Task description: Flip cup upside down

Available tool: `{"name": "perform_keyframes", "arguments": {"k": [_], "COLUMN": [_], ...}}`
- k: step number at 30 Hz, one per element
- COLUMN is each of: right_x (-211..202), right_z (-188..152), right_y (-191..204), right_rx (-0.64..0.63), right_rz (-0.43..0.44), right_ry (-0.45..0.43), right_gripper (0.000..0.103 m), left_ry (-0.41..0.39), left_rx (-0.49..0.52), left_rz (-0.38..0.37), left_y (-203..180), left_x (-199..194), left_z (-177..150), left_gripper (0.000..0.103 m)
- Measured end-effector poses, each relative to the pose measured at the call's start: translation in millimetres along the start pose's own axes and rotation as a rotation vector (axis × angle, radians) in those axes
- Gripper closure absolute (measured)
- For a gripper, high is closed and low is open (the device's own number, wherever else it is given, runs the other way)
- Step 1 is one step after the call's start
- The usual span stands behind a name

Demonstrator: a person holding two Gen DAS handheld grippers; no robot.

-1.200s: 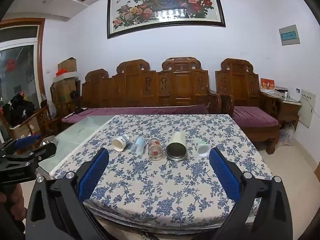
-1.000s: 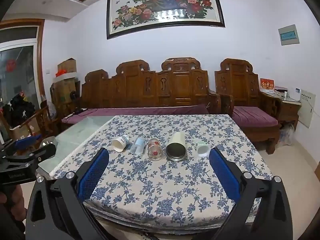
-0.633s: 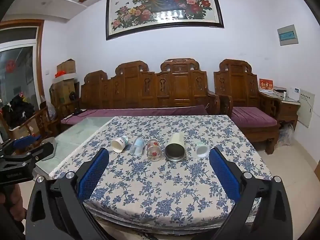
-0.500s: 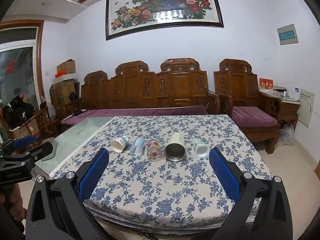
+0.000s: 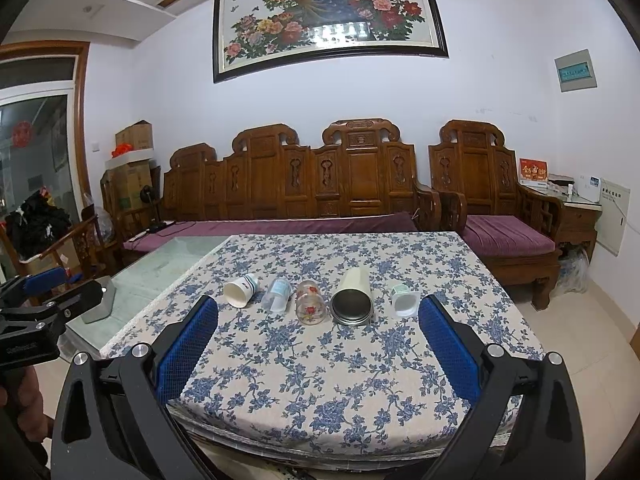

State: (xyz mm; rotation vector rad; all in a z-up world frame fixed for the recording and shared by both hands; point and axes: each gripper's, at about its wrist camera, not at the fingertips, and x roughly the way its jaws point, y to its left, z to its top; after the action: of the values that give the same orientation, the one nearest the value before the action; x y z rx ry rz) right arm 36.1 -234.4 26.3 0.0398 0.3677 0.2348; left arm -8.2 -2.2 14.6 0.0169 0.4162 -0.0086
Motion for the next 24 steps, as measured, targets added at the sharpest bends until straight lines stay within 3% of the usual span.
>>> {"name": "perform_keyframes", "arguments": {"k": [24], "right_x": [-10.1], "right_z": [4.4], "right_y": [2.0], "right_rx": [0.001], "right_rz": [0.004], "right_ry": [-0.027], "right_gripper": [0.003], "left_ry": [-0.015], "left_rx": [0.003], "left_rz": [-0.001], "left_y": [-1.4], "left_x": [-6.4], "left_z": [2.1], "left_gripper": [0.008]}}
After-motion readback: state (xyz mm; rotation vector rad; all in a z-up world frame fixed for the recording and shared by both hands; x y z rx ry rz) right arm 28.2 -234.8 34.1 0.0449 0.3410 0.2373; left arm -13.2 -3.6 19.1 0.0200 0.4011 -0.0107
